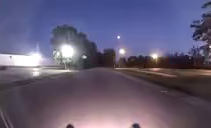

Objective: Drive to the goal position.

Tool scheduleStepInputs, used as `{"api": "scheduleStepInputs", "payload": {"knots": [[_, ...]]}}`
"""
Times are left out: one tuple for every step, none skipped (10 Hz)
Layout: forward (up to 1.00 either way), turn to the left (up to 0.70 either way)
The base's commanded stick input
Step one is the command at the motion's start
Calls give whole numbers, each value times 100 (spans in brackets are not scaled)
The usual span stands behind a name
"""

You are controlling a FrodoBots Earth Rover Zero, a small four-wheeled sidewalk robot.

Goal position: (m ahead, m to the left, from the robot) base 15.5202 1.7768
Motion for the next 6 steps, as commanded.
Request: {"api": "scheduleStepInputs", "payload": {"knots": [[100,0],[100,0],[100,0],[100,0],[100,0],[100,0]]}}
